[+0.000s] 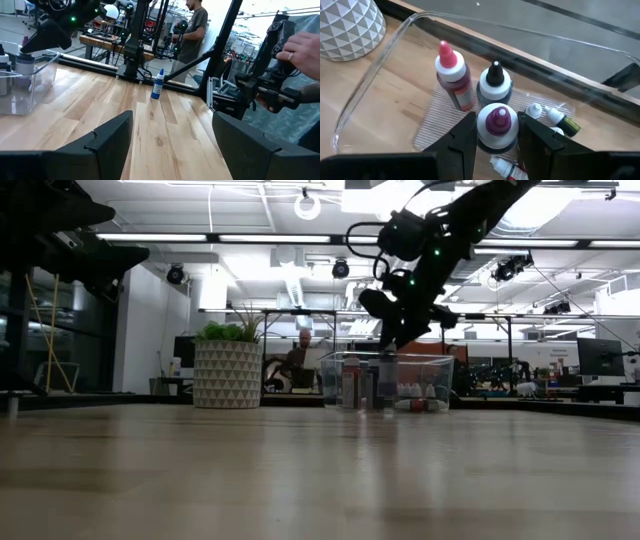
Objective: Pick & Place food coloring
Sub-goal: Put the large purple food coloring bottle into the bin
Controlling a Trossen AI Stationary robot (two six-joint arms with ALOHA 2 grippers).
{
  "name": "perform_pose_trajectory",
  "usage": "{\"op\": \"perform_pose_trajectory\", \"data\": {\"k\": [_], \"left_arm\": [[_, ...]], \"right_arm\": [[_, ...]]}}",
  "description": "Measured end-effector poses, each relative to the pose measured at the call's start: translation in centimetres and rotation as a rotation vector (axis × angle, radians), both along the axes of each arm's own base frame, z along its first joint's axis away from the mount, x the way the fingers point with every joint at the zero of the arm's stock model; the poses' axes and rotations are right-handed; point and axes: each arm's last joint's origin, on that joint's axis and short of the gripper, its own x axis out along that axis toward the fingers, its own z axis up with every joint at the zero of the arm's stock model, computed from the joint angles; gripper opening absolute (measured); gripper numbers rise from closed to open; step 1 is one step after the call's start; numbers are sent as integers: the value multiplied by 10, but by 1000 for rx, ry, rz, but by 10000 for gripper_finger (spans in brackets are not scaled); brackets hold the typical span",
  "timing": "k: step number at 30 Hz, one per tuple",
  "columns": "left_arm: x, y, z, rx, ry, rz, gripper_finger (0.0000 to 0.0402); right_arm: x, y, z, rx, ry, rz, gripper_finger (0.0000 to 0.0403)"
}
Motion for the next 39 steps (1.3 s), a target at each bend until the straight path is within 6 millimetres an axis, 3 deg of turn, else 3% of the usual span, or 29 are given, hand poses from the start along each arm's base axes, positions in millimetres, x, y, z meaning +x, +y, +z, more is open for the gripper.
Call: {"op": "perform_pose_trajectory", "data": {"k": [18, 39], "left_arm": [[0, 0, 0, 0, 0, 0, 271], [0, 0, 0, 0, 0, 0, 271]], "right_arm": [[7, -6, -18, 51, -3, 25, 117], [6, -7, -18, 53, 21, 68, 197]]}}
